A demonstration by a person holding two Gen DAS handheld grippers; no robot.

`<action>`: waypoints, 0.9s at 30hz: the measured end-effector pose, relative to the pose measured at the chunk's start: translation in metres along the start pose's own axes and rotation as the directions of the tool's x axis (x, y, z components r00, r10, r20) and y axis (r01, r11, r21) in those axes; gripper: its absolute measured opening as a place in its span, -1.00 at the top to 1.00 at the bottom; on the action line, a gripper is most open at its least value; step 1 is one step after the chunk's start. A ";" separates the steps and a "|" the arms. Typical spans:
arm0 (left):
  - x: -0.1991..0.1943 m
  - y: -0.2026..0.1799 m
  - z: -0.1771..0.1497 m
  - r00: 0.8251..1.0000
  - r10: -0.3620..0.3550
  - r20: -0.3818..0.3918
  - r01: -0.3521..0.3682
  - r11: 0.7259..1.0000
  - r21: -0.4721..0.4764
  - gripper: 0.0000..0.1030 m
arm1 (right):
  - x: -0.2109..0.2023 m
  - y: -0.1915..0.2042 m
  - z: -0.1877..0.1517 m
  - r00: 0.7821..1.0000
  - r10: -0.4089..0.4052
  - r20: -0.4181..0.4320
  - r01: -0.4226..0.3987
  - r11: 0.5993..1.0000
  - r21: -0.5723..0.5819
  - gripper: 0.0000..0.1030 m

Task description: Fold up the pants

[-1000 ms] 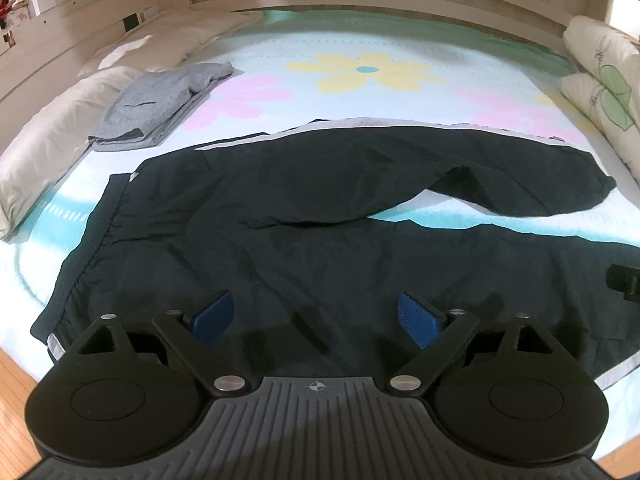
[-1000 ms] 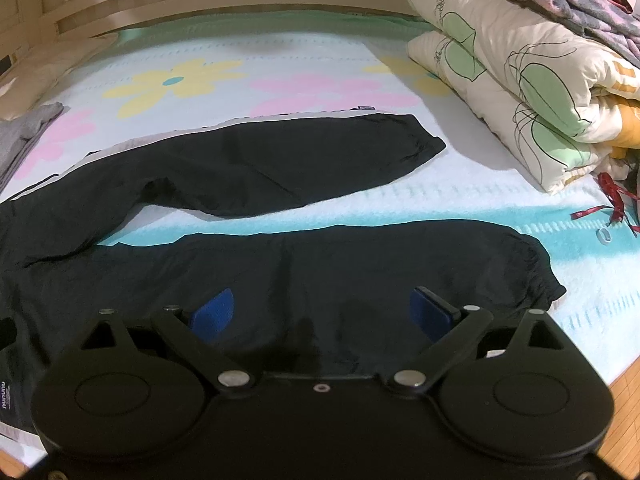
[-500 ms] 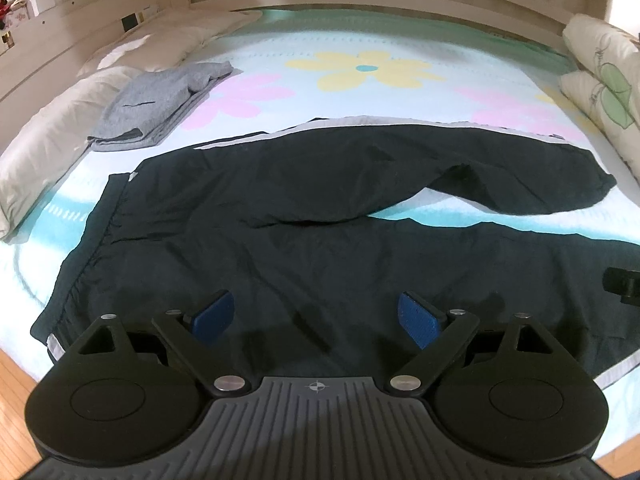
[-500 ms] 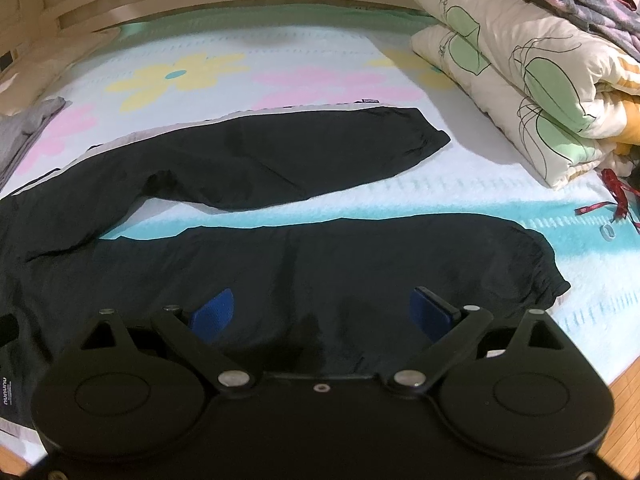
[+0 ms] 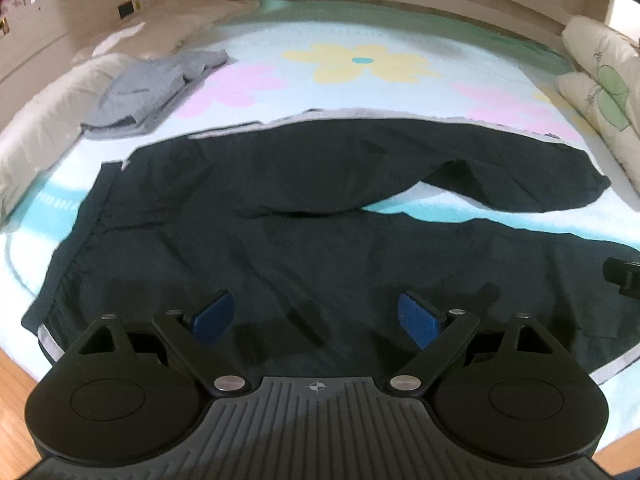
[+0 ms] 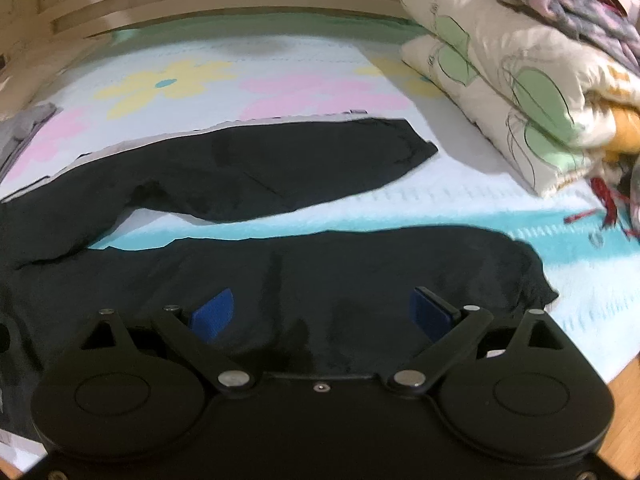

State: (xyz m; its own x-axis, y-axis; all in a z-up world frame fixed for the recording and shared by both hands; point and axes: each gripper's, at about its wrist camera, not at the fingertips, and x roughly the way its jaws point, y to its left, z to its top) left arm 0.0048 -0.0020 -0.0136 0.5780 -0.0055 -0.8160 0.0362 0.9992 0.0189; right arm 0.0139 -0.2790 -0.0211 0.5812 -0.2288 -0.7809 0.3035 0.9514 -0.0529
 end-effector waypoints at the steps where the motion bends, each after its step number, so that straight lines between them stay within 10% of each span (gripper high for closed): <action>1: 0.001 -0.001 -0.001 1.000 0.007 -0.004 -0.007 1.000 0.000 -0.73 | -0.001 0.001 0.001 1.000 -0.003 0.006 0.003 1.000 -0.025 -0.91; 17: 0.002 0.003 0.033 1.000 0.007 -0.002 -0.007 1.000 0.001 -0.72 | 0.003 0.003 0.016 0.990 0.141 0.002 -0.140 0.986 -0.090 -0.83; 27: 0.027 0.012 0.093 0.999 0.038 0.017 -0.038 0.999 -0.015 -0.60 | 0.038 0.039 0.076 0.965 0.241 0.102 -0.187 0.908 -0.375 -0.33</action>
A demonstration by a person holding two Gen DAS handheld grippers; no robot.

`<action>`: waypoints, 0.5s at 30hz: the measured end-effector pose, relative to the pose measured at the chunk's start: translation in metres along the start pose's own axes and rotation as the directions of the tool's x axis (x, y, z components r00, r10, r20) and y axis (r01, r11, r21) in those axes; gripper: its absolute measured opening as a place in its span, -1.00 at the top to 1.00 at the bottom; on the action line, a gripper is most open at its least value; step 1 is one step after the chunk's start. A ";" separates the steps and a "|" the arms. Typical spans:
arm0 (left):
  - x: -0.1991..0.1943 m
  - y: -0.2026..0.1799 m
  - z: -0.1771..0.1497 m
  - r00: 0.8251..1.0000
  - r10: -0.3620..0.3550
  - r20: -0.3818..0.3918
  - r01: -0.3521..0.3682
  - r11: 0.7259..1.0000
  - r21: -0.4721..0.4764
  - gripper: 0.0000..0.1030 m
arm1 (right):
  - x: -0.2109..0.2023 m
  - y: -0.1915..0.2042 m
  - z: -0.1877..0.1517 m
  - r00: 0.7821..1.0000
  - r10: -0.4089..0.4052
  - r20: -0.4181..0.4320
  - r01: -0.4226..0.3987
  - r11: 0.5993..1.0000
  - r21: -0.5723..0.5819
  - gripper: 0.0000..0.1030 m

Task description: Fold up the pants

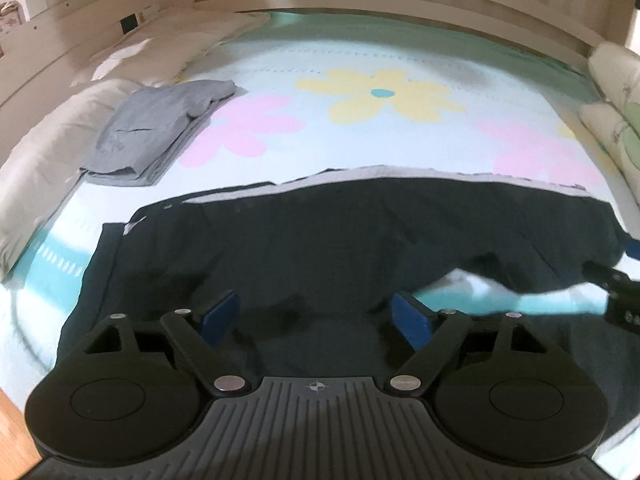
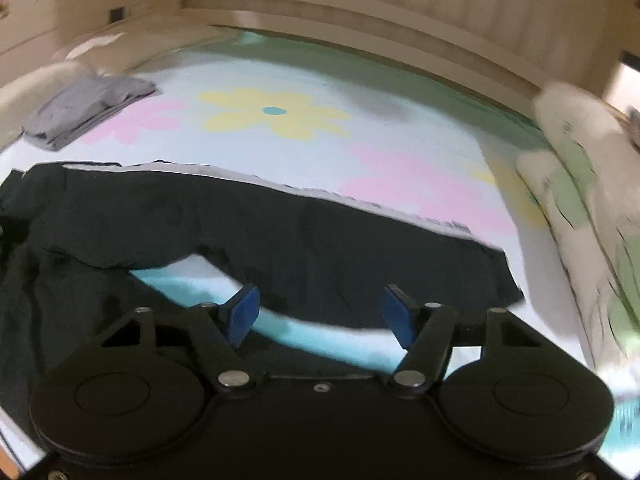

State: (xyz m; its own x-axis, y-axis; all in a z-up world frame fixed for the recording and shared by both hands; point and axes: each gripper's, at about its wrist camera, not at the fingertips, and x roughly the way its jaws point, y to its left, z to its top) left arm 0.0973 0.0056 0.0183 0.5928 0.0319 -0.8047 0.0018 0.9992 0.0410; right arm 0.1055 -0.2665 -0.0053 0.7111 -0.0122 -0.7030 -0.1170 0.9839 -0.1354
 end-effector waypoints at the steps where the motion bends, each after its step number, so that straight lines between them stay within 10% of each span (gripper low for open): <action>1: 0.005 -0.001 0.004 1.000 0.009 -0.001 -0.009 1.000 -0.001 -0.60 | 0.009 -0.002 0.006 1.000 0.010 0.003 -0.010 1.000 -0.009 -0.34; 15: 0.044 -0.001 0.025 0.998 0.027 -0.052 -0.027 1.000 -0.003 -0.43 | 0.175 -0.019 0.071 0.987 0.124 -0.100 -0.138 0.979 -0.149 -0.24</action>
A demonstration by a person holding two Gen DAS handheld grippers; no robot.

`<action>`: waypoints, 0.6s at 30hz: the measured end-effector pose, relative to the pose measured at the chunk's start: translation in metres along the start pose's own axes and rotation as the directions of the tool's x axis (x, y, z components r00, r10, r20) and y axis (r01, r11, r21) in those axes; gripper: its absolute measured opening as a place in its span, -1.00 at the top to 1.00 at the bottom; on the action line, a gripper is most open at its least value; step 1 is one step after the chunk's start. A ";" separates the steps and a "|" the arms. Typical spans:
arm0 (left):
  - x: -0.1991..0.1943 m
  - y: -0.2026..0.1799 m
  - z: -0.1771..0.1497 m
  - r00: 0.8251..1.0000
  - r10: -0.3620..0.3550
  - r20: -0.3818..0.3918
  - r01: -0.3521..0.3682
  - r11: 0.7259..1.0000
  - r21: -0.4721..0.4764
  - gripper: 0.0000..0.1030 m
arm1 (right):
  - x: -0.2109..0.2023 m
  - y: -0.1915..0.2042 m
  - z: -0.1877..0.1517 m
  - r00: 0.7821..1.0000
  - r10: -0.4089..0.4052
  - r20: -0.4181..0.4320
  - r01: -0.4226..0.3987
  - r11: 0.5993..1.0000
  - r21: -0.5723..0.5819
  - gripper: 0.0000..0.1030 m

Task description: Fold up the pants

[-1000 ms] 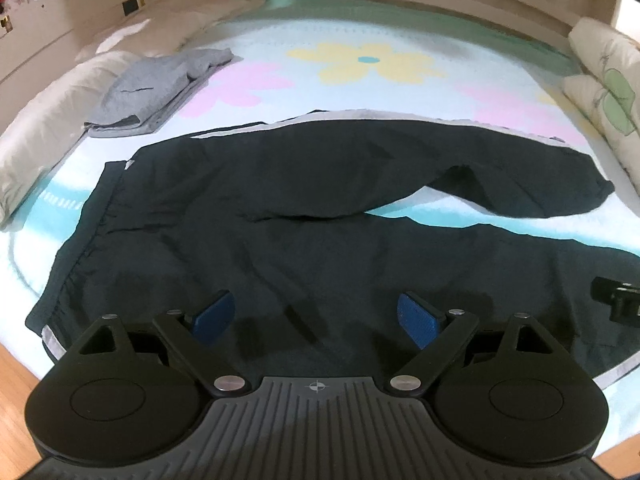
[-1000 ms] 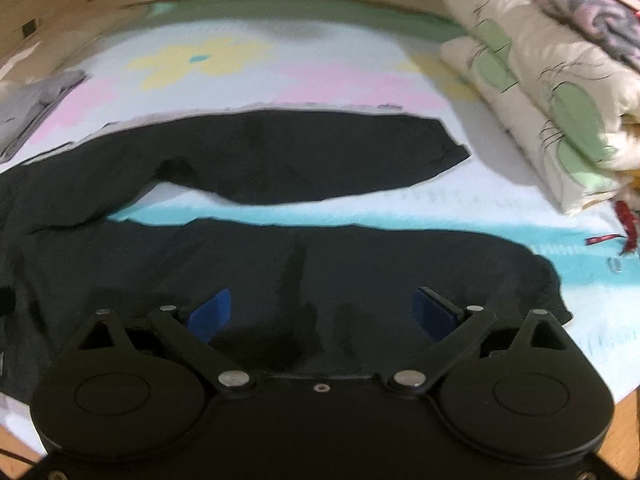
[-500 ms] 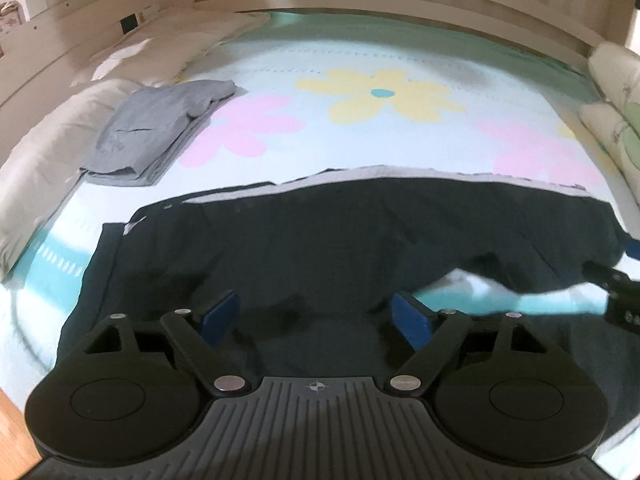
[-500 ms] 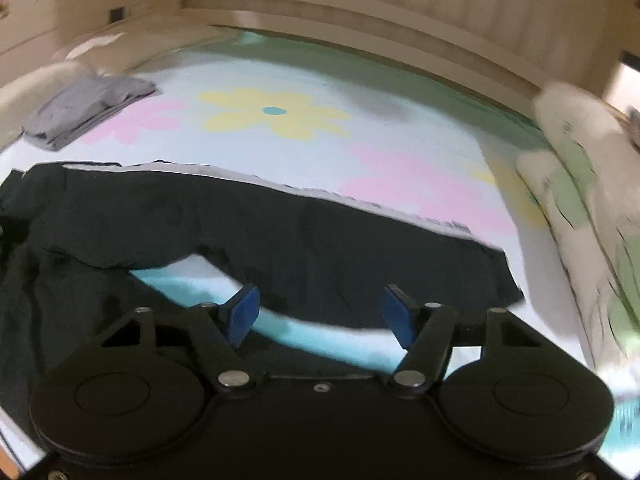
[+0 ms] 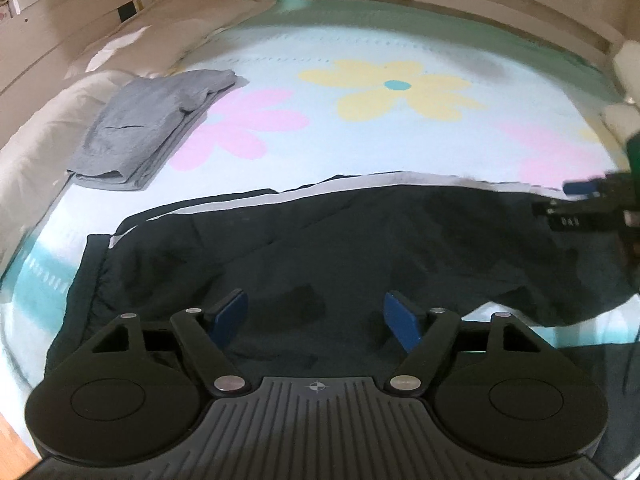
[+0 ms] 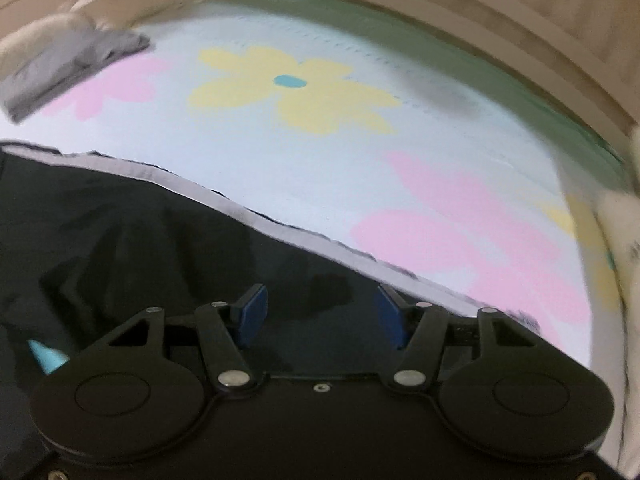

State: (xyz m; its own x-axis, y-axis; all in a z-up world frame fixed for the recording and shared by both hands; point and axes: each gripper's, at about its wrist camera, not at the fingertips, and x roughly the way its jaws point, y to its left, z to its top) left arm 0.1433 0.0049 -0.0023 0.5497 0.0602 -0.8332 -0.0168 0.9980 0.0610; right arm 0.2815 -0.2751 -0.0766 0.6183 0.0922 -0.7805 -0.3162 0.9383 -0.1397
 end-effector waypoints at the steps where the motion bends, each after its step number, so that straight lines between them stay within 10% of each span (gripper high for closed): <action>1: 0.002 0.000 0.000 1.000 0.005 -0.002 -0.005 1.000 0.006 -0.43 | 0.007 -0.002 0.003 1.000 0.016 0.005 -0.016 1.000 -0.019 -0.25; 12: 0.017 -0.004 0.001 0.999 0.015 -0.030 -0.014 0.999 0.032 -0.43 | 0.075 -0.020 0.023 0.985 0.155 -0.073 -0.163 0.977 -0.134 -0.38; 17: 0.020 -0.004 0.002 0.999 -0.008 -0.044 0.008 1.000 0.018 -0.43 | 0.075 -0.029 0.020 0.961 0.258 -0.103 -0.264 0.963 -0.053 0.05; 18: 0.020 -0.004 0.002 0.999 -0.013 -0.042 0.014 1.000 0.016 -0.43 | 0.073 -0.028 0.019 0.960 0.261 -0.105 -0.268 0.961 -0.066 0.38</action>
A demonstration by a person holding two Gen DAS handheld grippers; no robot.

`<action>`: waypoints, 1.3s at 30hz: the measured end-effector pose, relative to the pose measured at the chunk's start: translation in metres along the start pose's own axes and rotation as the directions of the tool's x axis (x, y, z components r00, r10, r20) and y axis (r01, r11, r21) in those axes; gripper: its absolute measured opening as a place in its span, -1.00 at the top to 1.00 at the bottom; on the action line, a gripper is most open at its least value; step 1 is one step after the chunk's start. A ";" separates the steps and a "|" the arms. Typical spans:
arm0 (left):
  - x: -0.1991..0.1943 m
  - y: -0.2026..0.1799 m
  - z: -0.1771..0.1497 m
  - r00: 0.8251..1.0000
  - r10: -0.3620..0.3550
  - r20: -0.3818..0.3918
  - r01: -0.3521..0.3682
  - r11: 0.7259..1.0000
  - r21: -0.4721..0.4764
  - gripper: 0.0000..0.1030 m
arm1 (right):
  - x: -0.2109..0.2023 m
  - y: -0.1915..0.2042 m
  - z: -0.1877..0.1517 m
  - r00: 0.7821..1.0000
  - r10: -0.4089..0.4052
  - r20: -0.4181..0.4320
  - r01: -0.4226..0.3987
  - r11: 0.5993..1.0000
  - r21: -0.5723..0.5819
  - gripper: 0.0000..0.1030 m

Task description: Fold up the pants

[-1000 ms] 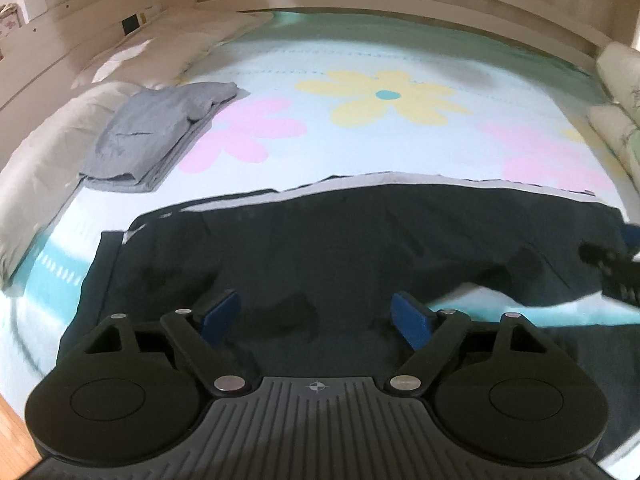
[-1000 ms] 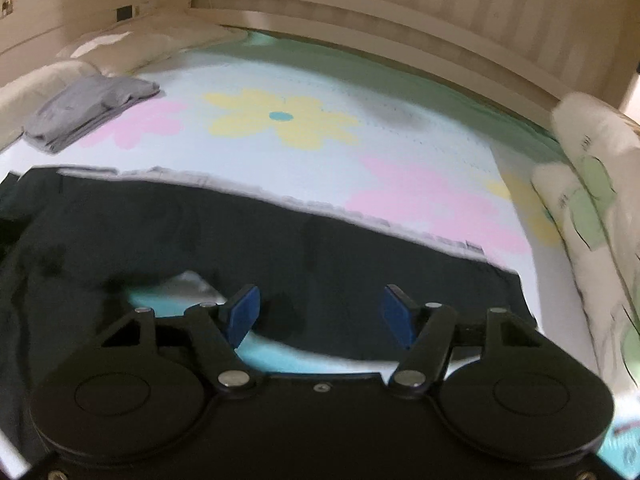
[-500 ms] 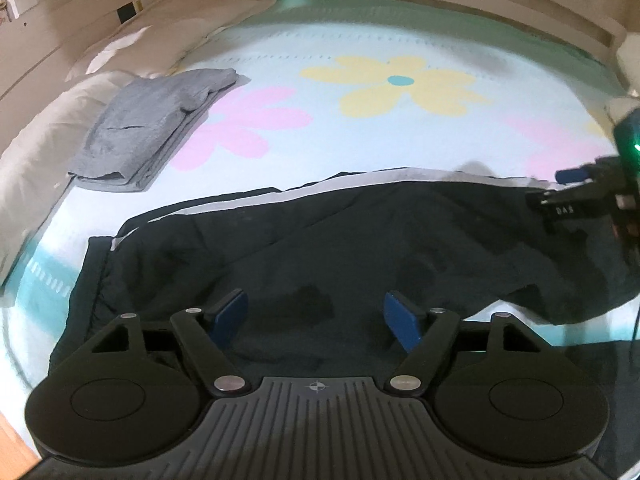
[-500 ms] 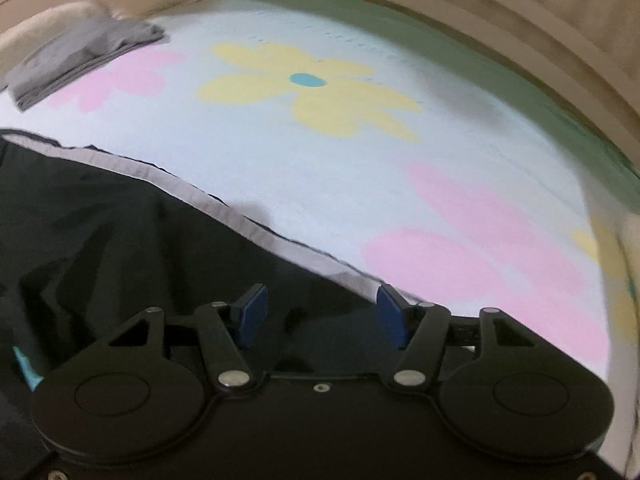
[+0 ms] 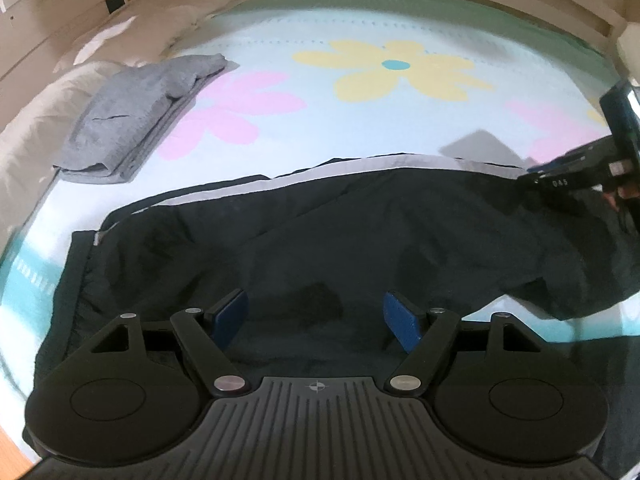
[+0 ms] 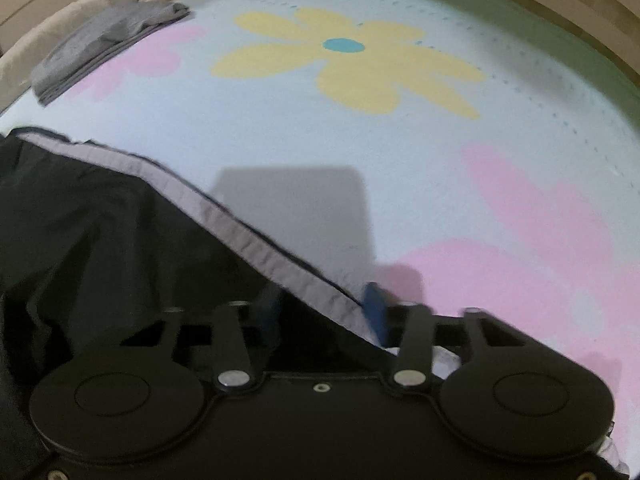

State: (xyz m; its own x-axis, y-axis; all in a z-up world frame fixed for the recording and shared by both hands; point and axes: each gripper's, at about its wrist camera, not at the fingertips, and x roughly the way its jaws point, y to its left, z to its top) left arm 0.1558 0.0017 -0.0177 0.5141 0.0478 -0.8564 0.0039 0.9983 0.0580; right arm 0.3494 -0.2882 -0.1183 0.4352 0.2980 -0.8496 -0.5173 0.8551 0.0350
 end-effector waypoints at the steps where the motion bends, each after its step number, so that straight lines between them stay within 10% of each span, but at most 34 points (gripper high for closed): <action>1: 0.000 0.000 0.001 1.000 -0.003 0.005 0.003 1.000 0.001 -0.43 | -0.003 0.002 -0.002 1.000 0.012 -0.004 -0.012 1.000 -0.013 0.77; 16: 0.015 -0.012 0.040 0.989 -0.140 0.041 0.141 0.989 -0.033 -0.44 | -0.134 0.085 -0.091 0.964 -0.050 0.261 0.103 0.976 -0.193 0.82; 33: 0.096 -0.015 0.062 0.975 -0.193 -0.112 0.175 0.972 -0.155 -0.44 | -0.107 0.101 -0.109 0.965 -0.096 0.245 0.138 0.977 -0.161 0.82; 34: 0.100 -0.013 0.063 0.973 -0.201 -0.111 0.180 0.968 -0.174 -0.38 | -0.106 0.101 -0.109 0.964 -0.098 0.246 0.140 0.977 -0.159 0.82; 37: 0.110 -0.007 0.067 0.964 -0.241 -0.114 0.210 0.950 -0.231 0.92 | -0.103 0.104 -0.106 0.963 -0.109 0.244 0.152 0.975 -0.162 0.82; 39: 0.100 -0.003 0.065 0.965 -0.244 -0.099 0.210 0.940 -0.267 0.92 | -0.102 0.108 -0.106 0.960 -0.126 0.248 0.170 0.972 -0.162 0.84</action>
State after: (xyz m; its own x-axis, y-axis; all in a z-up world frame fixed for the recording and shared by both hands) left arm 0.2632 0.0016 -0.0702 0.4097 -0.1938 -0.8914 -0.1175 0.9578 -0.2623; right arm 0.1708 -0.2718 -0.0834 0.6663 0.2834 -0.6898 -0.5485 0.8129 -0.1958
